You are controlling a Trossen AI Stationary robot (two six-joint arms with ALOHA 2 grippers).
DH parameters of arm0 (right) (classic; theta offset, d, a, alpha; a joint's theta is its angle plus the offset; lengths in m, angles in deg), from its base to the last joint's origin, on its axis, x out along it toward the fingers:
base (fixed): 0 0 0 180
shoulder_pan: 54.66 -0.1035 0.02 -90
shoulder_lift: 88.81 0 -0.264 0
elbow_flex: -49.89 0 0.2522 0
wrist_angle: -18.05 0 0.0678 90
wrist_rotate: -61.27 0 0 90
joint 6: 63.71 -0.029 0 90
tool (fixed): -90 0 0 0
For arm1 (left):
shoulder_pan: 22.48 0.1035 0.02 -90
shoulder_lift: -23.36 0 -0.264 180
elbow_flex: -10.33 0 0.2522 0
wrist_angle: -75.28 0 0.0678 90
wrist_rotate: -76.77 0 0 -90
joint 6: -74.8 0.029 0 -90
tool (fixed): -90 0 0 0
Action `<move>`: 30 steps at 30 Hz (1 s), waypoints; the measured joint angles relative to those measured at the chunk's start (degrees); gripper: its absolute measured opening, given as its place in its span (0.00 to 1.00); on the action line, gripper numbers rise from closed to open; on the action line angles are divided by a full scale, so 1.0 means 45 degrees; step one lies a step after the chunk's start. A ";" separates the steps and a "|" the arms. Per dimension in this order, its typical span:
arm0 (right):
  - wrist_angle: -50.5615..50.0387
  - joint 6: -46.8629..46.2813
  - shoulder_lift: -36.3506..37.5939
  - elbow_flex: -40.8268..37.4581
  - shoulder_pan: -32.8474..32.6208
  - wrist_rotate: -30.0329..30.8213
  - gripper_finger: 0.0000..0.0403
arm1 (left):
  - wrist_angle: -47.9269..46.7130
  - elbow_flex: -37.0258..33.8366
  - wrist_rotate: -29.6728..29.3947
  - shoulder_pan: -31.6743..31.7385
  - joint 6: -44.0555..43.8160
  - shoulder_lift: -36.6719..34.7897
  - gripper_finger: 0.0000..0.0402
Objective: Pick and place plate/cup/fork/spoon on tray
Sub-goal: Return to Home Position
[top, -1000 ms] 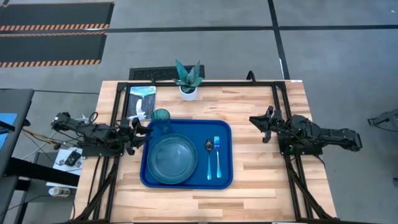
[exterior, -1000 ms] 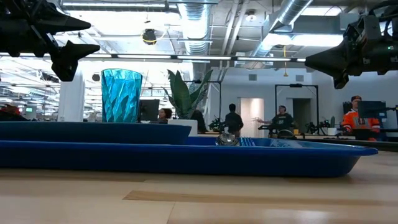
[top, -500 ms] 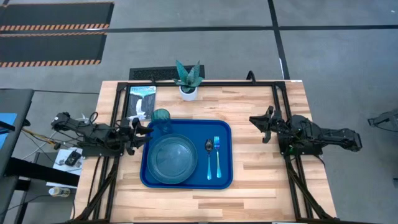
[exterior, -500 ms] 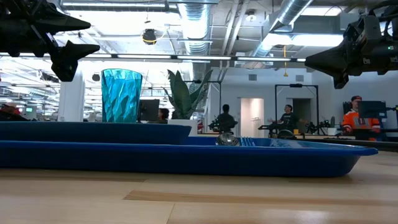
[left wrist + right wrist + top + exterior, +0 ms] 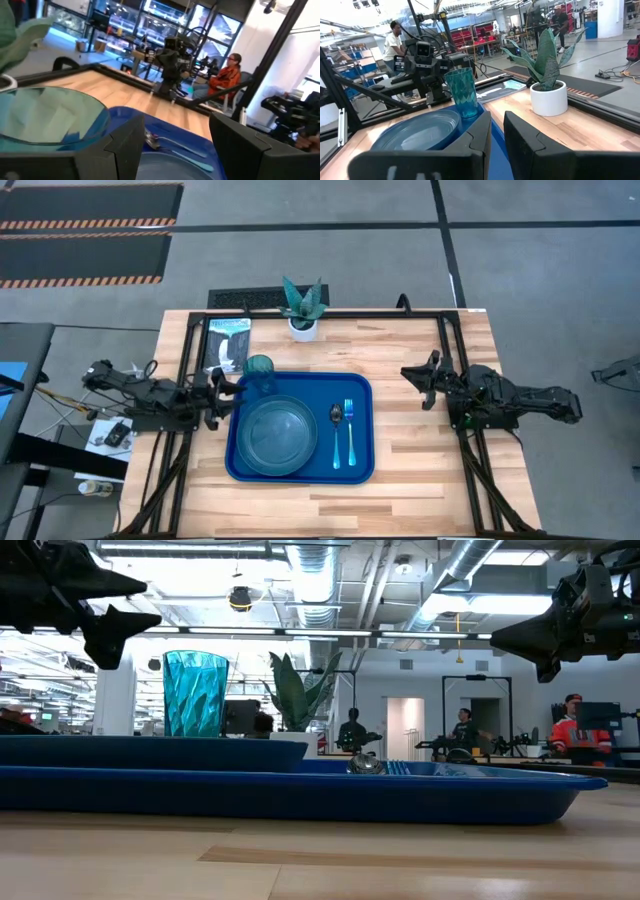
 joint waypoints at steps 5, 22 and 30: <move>0.0000 0.0064 -0.0010 0.0000 0.0000 -0.0024 0.19 | 0.0262 -0.0066 -0.0146 -0.0063 0.0314 0.0249 0.53; 0.0000 0.0062 -0.0010 0.0000 0.0000 -0.0036 0.19 | 0.0289 -0.0081 0.0031 -0.0063 0.0329 0.0240 0.53; 0.0005 0.0062 -0.0010 0.0000 0.0000 -0.0039 0.19 | 0.0294 -0.0091 0.0026 -0.0058 0.0461 0.0240 0.53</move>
